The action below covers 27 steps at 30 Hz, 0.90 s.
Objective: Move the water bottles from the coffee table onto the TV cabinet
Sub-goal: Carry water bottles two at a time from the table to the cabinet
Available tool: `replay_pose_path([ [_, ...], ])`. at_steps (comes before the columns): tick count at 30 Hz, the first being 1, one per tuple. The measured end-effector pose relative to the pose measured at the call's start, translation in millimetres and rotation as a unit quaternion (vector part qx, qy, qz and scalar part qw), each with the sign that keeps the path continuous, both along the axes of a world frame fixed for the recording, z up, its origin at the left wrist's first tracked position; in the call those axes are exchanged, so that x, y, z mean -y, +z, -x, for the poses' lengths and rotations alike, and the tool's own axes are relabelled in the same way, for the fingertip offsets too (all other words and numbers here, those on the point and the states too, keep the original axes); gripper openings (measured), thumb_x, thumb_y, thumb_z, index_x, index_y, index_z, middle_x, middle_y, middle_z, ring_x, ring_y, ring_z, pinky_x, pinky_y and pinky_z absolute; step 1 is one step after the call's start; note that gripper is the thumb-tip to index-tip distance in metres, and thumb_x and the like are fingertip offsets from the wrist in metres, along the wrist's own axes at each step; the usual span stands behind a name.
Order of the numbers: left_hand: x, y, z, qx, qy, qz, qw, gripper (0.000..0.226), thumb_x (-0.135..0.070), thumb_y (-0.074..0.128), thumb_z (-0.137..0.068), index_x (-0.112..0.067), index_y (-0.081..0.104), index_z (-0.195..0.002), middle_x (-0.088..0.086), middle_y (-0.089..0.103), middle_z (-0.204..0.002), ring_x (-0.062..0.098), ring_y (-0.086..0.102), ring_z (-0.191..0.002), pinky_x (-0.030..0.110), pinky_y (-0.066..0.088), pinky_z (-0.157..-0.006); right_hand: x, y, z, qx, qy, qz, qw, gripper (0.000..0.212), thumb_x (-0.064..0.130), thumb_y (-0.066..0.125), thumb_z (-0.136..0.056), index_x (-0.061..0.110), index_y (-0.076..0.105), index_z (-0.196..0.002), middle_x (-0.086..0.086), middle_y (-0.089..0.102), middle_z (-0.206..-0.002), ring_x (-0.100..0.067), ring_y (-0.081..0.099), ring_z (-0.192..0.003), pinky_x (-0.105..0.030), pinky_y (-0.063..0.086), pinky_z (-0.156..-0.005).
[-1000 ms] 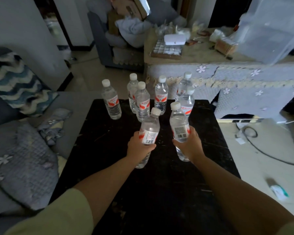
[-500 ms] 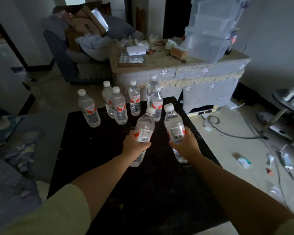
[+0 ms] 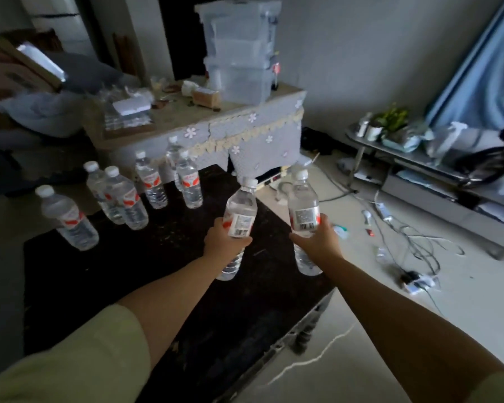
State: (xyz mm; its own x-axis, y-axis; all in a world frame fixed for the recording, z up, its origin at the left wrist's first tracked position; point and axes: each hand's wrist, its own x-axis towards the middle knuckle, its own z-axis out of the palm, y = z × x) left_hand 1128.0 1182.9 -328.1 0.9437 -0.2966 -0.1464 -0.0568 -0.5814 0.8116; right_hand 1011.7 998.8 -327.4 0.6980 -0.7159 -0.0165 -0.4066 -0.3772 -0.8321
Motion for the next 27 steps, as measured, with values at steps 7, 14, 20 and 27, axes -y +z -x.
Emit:
replay_pose_path([
  [7,111,21,90,0.018,-0.133,0.007,0.991,0.067,-0.03,0.084,-0.066,-0.012,0.051,-0.121,0.005,0.064,-0.109,0.025,0.064,-0.099,0.028,0.048,-0.08,65,19,128,0.002,-0.136,0.023,0.99,0.075,0.027,0.082,-0.072,0.012,0.041,-0.132,-0.01,0.056,-0.125,-0.027,0.056,-0.112,-0.032,0.045,-0.087],
  [14,215,29,221,-0.004,-0.264,0.026,0.964,0.061,-0.034,0.081,-0.066,-0.019,0.05,-0.116,0.003,0.064,-0.112,0.024,0.063,-0.101,0.03,0.049,-0.082,120,24,290,-0.008,-0.26,0.018,0.965,0.075,0.028,0.084,-0.069,0.01,0.044,-0.13,-0.01,0.057,-0.123,-0.029,0.057,-0.112,-0.032,0.045,-0.088],
  [20,278,15,340,-0.017,-0.359,0.02,0.933,0.067,-0.034,0.082,-0.066,-0.019,0.048,-0.121,0.005,0.063,-0.118,0.027,0.062,-0.106,0.032,0.05,-0.088,148,14,415,-0.025,-0.338,0.015,0.941,0.071,0.026,0.082,-0.072,0.011,0.044,-0.13,-0.01,0.057,-0.122,-0.026,0.057,-0.109,-0.028,0.043,-0.084],
  [27,337,3,440,-0.026,-0.464,0.013,0.885,0.069,-0.031,0.084,-0.068,-0.015,0.047,-0.124,0.004,0.063,-0.119,0.026,0.062,-0.107,0.025,0.045,-0.082,163,-2,525,-0.031,-0.418,-0.007,0.908,0.07,0.024,0.08,-0.076,0.011,0.041,-0.132,-0.009,0.054,-0.124,-0.024,0.056,-0.113,-0.027,0.046,-0.086],
])
